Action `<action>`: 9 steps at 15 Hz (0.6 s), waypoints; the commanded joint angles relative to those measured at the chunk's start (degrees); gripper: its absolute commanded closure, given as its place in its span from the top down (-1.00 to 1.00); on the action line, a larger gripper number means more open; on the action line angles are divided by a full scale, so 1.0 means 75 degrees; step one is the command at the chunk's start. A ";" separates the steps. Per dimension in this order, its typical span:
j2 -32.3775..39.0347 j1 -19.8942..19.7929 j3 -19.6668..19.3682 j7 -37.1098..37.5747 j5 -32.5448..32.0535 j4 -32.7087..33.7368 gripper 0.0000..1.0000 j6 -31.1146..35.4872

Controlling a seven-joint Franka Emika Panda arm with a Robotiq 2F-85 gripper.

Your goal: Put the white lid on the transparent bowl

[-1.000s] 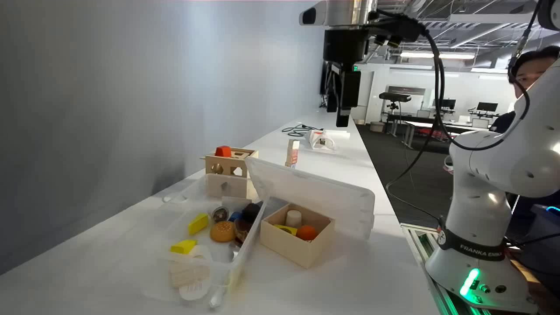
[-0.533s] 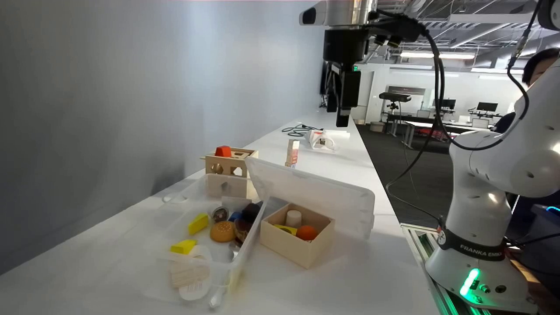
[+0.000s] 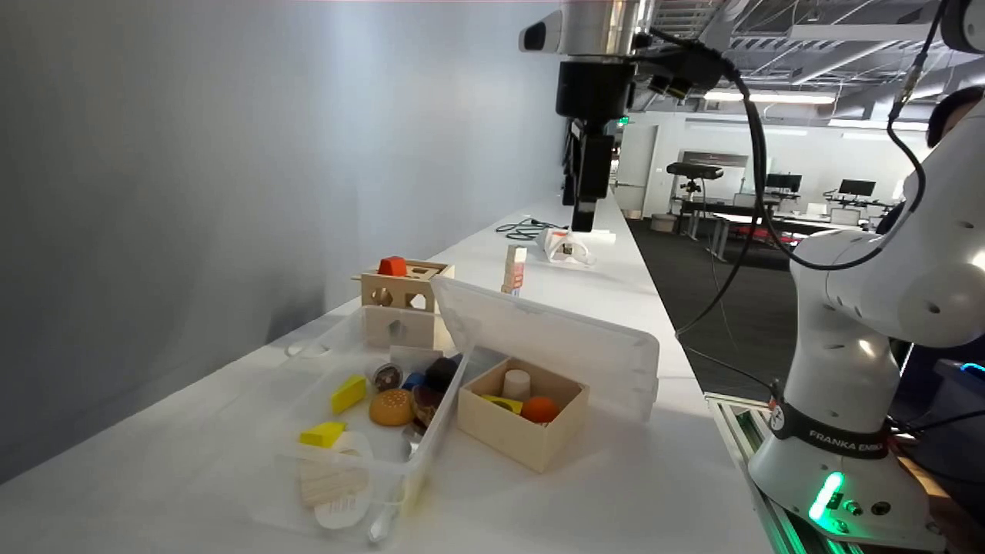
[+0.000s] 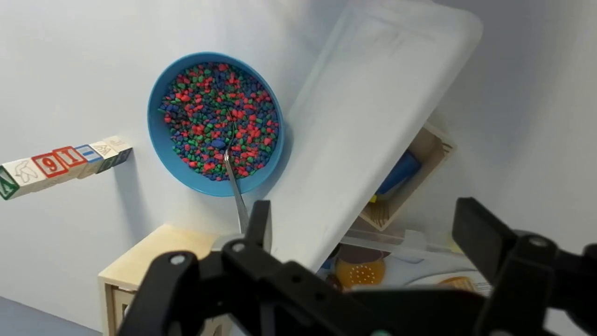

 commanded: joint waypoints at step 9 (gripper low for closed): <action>0.1919 -0.0057 0.0031 0.2477 -0.0358 -0.0118 0.99 0.1025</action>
